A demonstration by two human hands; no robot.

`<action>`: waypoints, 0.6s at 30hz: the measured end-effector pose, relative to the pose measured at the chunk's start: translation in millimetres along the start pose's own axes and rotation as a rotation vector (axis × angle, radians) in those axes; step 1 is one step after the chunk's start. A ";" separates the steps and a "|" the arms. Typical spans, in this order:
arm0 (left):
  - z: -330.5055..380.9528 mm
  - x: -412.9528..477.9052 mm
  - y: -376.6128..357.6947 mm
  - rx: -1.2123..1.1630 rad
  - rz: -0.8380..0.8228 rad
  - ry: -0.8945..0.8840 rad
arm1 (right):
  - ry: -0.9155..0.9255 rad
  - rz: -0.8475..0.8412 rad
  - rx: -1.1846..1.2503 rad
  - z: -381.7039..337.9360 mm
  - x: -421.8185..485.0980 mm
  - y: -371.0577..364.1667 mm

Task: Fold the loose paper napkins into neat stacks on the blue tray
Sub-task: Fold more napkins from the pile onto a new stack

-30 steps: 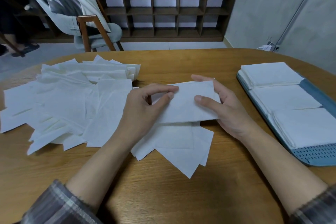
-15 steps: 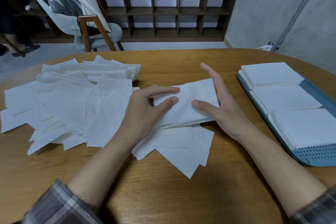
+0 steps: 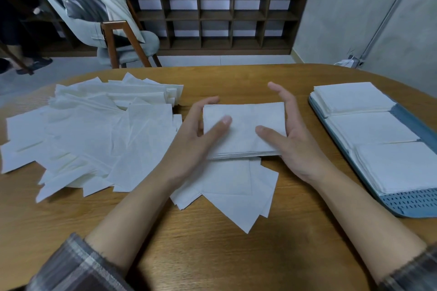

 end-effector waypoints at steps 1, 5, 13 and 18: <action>-1.9 -0.2 2.5 0.090 0.027 -0.031 | -0.009 -0.025 0.006 0.6 0.2 0.0; -2.5 0.5 8.6 0.216 0.088 -0.132 | -0.059 -0.167 0.156 -1.3 -1.3 -0.9; -7.6 0.6 4.2 0.435 0.015 -0.120 | -0.025 0.157 -0.174 4.5 1.2 13.4; -19.9 0.5 2.1 0.759 -0.063 -0.064 | -0.038 0.249 -0.251 10.5 2.5 17.6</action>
Point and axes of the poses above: each hand's wrist, its own x-axis towards the middle knuckle, its own y-axis out of the back of the hand, z = x × y, the point moved 2 cm from there along x, towards the middle knuckle, and after that the axes turned 6 degrees about -z, right-handed, at the moved point
